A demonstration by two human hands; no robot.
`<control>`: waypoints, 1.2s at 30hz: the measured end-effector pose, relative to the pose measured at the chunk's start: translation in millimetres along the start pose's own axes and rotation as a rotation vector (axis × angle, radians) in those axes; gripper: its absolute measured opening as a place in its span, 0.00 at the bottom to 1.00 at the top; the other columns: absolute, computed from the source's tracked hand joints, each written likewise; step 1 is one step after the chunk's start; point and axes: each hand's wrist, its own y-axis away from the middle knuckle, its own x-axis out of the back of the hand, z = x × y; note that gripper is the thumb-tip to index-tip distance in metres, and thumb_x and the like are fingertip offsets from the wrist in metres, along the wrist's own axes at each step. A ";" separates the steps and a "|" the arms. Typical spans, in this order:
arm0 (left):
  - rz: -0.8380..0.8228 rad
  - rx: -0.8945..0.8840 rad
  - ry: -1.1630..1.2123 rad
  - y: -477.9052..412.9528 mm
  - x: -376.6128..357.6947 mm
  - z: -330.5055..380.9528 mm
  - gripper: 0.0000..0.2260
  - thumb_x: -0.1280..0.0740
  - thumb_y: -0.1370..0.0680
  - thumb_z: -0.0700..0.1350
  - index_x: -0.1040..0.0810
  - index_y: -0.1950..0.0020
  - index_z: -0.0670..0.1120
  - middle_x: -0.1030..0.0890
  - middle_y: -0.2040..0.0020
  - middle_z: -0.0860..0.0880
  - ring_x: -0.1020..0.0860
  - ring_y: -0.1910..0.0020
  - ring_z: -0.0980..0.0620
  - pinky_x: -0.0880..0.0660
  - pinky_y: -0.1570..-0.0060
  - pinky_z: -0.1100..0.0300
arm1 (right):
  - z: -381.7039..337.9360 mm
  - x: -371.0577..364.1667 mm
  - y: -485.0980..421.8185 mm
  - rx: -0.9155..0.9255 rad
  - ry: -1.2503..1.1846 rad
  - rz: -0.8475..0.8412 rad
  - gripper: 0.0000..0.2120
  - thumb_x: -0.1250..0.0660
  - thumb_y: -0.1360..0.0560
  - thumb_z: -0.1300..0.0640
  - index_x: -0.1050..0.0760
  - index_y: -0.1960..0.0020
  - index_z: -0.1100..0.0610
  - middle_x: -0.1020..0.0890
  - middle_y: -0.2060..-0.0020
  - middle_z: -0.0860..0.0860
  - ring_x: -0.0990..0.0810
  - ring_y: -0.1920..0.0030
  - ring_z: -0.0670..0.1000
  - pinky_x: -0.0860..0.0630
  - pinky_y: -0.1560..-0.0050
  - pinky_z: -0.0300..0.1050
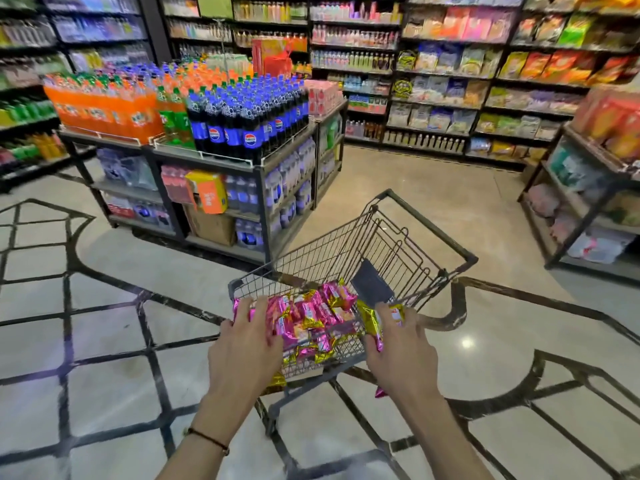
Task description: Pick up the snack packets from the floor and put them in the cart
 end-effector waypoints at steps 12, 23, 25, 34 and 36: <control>-0.127 0.273 0.065 -178.8 -96.7 41.3 0.28 0.35 0.22 0.53 0.39 0.24 0.53 0.36 0.25 0.50 0.23 0.42 0.43 0.21 0.55 0.50 | 18.9 -67.0 -248.7 0.199 0.002 -0.200 0.23 0.41 0.18 0.44 0.41 0.26 0.47 0.33 0.32 0.58 0.27 0.36 0.61 0.21 0.48 0.55; -0.333 0.303 0.079 -287.9 -201.3 16.3 0.27 0.35 0.22 0.53 0.39 0.24 0.54 0.35 0.27 0.48 0.22 0.42 0.40 0.18 0.54 0.49 | 1.5 -175.5 -372.4 0.198 0.098 -0.415 0.27 0.41 0.19 0.42 0.45 0.23 0.45 0.35 0.29 0.59 0.27 0.34 0.62 0.20 0.47 0.57; -0.373 0.305 0.092 -304.3 -223.0 13.0 0.29 0.35 0.23 0.53 0.41 0.23 0.54 0.36 0.27 0.47 0.22 0.44 0.41 0.18 0.55 0.49 | -0.3 -194.4 -388.2 0.195 0.102 -0.443 0.27 0.41 0.19 0.43 0.45 0.23 0.45 0.35 0.29 0.60 0.28 0.33 0.62 0.20 0.47 0.57; -0.549 0.339 0.059 -346.3 -313.5 8.3 0.33 0.37 0.20 0.55 0.49 0.20 0.53 0.47 0.18 0.45 0.32 0.27 0.34 0.21 0.40 0.40 | 13.1 -291.4 -433.0 0.156 0.162 -0.643 0.27 0.39 0.20 0.43 0.44 0.25 0.45 0.36 0.27 0.62 0.29 0.32 0.64 0.21 0.46 0.59; -0.587 0.344 0.045 -348.5 -336.6 10.6 0.34 0.37 0.19 0.56 0.51 0.19 0.53 0.48 0.17 0.45 0.32 0.28 0.35 0.23 0.38 0.40 | 19.5 -318.8 -440.0 0.149 0.173 -0.687 0.28 0.39 0.21 0.43 0.44 0.25 0.46 0.37 0.26 0.62 0.29 0.32 0.64 0.21 0.47 0.57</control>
